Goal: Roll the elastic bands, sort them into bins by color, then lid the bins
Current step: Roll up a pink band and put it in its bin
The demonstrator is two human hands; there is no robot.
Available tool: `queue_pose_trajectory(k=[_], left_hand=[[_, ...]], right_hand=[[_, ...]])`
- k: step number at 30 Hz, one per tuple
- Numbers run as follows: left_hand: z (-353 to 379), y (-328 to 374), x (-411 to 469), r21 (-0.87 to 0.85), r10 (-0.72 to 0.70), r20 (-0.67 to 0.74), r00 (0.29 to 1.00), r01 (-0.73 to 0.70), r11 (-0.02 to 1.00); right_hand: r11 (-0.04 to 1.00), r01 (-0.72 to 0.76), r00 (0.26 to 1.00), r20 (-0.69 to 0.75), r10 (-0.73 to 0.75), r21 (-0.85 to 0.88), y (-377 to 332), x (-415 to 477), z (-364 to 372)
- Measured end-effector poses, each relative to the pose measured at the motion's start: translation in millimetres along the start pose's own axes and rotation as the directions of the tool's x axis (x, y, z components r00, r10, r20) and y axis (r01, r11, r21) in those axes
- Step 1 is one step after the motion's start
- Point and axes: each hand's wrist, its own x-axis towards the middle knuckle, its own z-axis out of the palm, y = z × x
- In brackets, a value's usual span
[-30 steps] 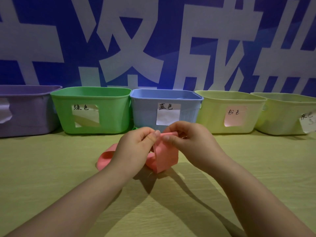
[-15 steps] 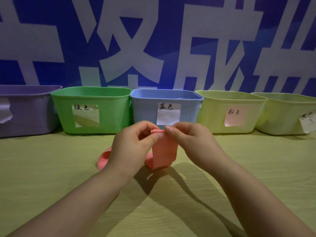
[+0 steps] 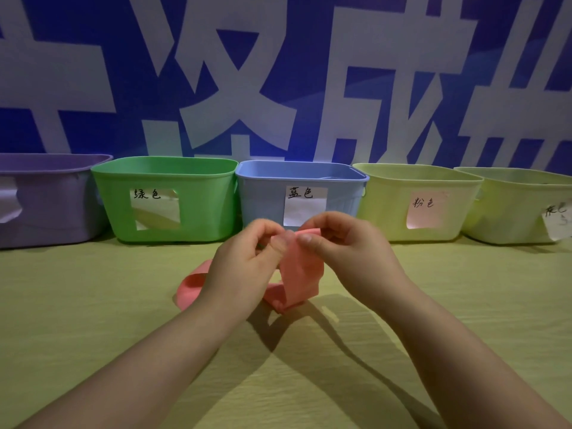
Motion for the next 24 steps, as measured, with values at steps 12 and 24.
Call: queue_pose_trajectory(k=[12, 24], left_hand=[[0.5, -1.3, -0.4, 0.066, -0.005, -0.001, 1.000, 0.005, 0.998], [0.8, 4.6, -5.5, 0.139, 0.071, -0.083, 0.994, -0.059, 0.989]], right_hand=[[0.994, -0.019, 1.000, -0.004, 0.020, 0.110, 1.9, 0.1, 0.5], [0.997, -0.053, 0.999, 0.014, 0.052, 0.049, 3.5, 1.4, 3.2]])
